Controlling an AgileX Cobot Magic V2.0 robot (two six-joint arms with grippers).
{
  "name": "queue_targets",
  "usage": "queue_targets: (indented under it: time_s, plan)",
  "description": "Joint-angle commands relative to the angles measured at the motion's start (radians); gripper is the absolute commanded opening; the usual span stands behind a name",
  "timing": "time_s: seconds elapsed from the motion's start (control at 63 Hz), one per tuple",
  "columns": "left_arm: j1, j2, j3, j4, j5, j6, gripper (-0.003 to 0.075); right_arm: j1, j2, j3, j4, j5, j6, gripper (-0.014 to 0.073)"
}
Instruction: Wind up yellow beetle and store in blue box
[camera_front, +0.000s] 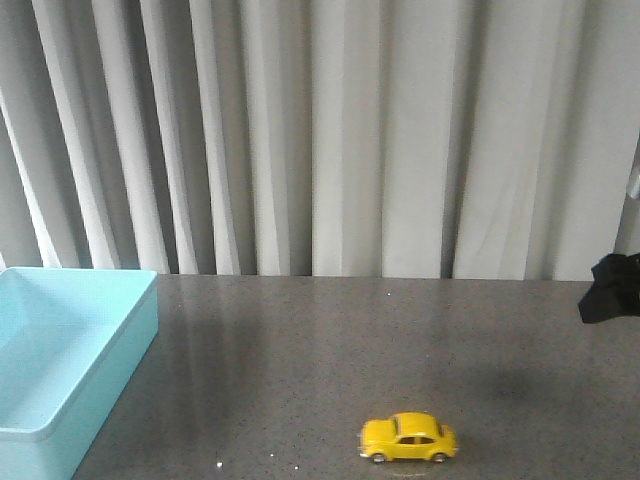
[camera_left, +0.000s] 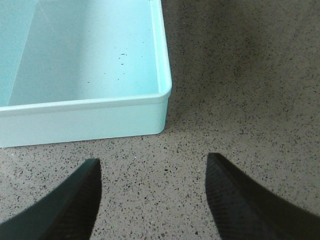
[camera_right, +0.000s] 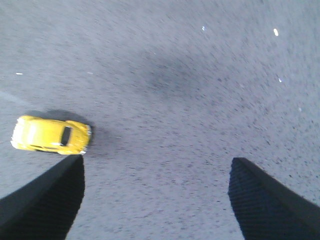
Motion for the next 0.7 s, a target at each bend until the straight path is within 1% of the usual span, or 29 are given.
queue_targets:
  time_s: [0.0,0.206,0.286,0.365,0.429,0.556,0.635,0.683]
  plan:
    - [-0.007,-0.005,-0.030,-0.011,-0.063,-0.002,0.0451,0.078,-0.111,-0.029,-0.047,-0.024,0.056,0.0579]
    - [-0.007,-0.005,-0.030,-0.011,-0.052,-0.002,0.0451,0.252,-0.228,-0.026,-0.150,-0.022,0.169,0.0579]
    - [-0.007,-0.005,-0.030,-0.011,-0.052,-0.002,0.0451,0.304,-0.277,0.028,-0.175,-0.064,0.218,0.0579]
    - [-0.007,-0.005,-0.030,-0.011,-0.052,-0.002,0.0451,0.347,-0.343,0.144,-0.189,-0.146,0.253,0.0579]
    - [-0.007,-0.005,-0.030,-0.011,-0.052,-0.002,0.0451,0.368,-0.396,0.274,-0.191,-0.209,0.259,0.0579]
    - [-0.007,-0.005,-0.031,-0.012,-0.049,0.009,0.0451,0.385,-0.503,0.489,-0.189,-0.299,0.273,0.0579]
    - [-0.007,-0.004,-0.034,-0.038,-0.049,0.082,0.0451,0.385,-0.562,0.593,-0.190,-0.309,0.272,0.0579]
    - [-0.007,-0.001,-0.038,-0.076,-0.048,0.159,0.0451,0.385,-0.597,0.649,-0.195,-0.308,0.272,0.0579]
